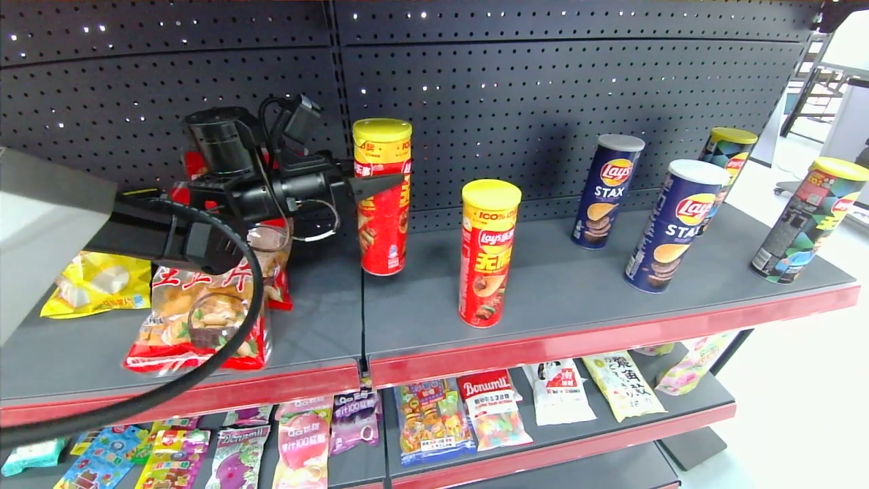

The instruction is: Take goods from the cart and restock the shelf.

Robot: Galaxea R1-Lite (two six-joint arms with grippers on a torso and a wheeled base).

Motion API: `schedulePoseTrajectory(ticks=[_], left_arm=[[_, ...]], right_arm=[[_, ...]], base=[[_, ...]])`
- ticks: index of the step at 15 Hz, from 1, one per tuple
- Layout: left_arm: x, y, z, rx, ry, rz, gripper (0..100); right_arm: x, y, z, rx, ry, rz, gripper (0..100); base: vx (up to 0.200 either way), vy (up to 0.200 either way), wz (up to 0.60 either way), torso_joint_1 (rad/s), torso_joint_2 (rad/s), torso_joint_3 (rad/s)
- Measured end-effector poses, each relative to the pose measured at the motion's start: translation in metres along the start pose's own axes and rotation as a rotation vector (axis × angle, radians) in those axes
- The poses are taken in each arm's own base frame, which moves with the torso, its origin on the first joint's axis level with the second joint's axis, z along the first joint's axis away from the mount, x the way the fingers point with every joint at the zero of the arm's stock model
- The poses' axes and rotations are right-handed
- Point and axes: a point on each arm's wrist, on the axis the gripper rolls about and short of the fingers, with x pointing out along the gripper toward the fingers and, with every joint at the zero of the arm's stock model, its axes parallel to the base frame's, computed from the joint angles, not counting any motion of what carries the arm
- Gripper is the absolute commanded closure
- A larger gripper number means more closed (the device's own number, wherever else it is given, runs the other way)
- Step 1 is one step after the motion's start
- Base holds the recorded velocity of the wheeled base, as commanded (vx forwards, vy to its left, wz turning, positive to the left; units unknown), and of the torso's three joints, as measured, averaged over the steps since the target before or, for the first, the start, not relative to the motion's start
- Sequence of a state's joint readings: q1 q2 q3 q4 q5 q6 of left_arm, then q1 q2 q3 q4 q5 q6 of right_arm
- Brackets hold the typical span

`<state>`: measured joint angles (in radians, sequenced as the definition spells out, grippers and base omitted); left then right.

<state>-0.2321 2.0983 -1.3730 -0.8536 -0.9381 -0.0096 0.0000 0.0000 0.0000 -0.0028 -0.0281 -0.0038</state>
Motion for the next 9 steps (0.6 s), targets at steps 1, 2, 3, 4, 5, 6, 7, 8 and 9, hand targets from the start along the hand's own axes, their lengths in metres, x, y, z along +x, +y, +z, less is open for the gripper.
schedulePoseTrajectory(ticks=[1,2,3,4,5,6,7,8,9], left_arm=[[0.002,0.004,-0.003,-0.003,0.002,0.002,100],[0.005,0.008,-0.006,-0.001,0.000,0.002,100],[0.007,0.010,-0.008,0.000,0.000,0.002,100],[0.009,0.013,-0.010,0.003,-0.002,-0.003,100],[0.012,0.015,-0.013,0.003,-0.003,-0.009,100],[0.018,0.017,-0.015,0.008,-0.008,-0.017,100],[0.023,0.018,-0.017,0.011,-0.011,-0.026,100],[0.028,0.017,-0.021,0.010,-0.012,-0.036,100],[0.030,0.018,-0.025,0.008,-0.011,-0.039,100]], right_arm=[[0.000,0.000,0.000,0.000,0.000,0.000,0],[0.000,0.000,0.000,0.000,0.000,0.000,0],[0.000,0.000,0.000,0.000,0.000,0.000,0],[0.000,0.000,0.000,0.000,0.000,-0.001,0],[0.000,0.000,0.000,0.000,0.000,0.000,0],[0.000,0.000,0.000,0.000,0.000,0.000,0],[0.000,0.000,0.000,0.000,0.000,-0.001,0],[0.000,0.000,0.000,0.000,0.000,-0.001,0],[0.000,0.000,0.000,0.000,0.000,-0.001,0]], base=[[0.000,0.000,0.00,0.000,0.00,0.000],[0.000,0.000,0.00,0.000,0.00,0.000],[0.000,0.000,0.00,0.000,0.00,0.000],[0.000,0.000,0.00,0.000,0.00,0.000],[0.000,0.000,0.00,0.000,0.00,0.000],[0.000,0.000,0.00,0.000,0.00,0.000],[0.000,0.000,0.00,0.000,0.00,0.000],[0.000,0.000,0.00,0.000,0.00,0.000],[0.000,0.000,0.00,0.000,0.00,0.000]])
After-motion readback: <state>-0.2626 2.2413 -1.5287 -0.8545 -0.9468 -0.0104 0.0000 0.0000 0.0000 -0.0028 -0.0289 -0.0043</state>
